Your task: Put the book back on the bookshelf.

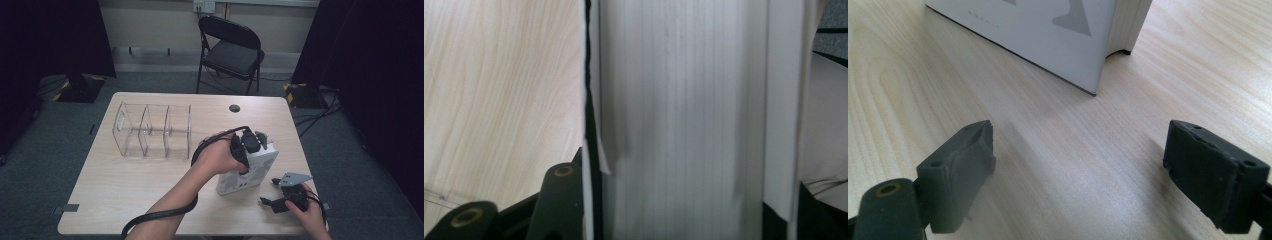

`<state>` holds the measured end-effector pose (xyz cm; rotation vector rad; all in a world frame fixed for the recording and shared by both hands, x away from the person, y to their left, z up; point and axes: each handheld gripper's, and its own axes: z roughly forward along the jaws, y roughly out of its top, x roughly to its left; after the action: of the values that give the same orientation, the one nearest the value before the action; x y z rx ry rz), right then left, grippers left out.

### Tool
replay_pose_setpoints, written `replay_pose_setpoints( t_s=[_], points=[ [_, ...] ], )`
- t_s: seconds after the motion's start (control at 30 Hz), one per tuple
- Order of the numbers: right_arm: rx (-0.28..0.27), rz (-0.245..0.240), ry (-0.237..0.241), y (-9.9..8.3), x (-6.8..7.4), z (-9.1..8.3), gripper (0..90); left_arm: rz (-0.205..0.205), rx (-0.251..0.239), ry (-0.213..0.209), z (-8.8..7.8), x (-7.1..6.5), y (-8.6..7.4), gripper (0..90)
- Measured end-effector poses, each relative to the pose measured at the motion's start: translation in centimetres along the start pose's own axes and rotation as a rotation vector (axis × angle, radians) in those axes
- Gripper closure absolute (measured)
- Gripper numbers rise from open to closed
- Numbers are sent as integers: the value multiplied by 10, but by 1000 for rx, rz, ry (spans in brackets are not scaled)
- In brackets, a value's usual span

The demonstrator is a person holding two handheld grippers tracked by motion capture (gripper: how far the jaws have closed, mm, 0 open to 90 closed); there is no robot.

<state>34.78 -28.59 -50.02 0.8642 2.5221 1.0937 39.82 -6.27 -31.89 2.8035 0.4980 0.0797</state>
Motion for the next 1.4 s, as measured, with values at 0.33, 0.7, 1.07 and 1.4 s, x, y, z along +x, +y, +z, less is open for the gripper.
replay_pose_setpoints(
  t_s=[0.33, 0.7, 1.07, 1.4],
  points=[
    [0, 0, 0, 0, 0, 0, 122, -84, -17, 6, -9, 5, -8, 529],
    [0, 0, 0, 0, 0, 0, 122, -146, -4, 27, -18, 12, -26, 528],
    [-1, 0, -2, 0, 0, 0, 122, -122, -6, 25, -13, 15, -44, 524],
    [-1, 0, -3, 0, 0, 0, 122, -88, 7, 22, -13, 15, -44, 503]
  ],
)
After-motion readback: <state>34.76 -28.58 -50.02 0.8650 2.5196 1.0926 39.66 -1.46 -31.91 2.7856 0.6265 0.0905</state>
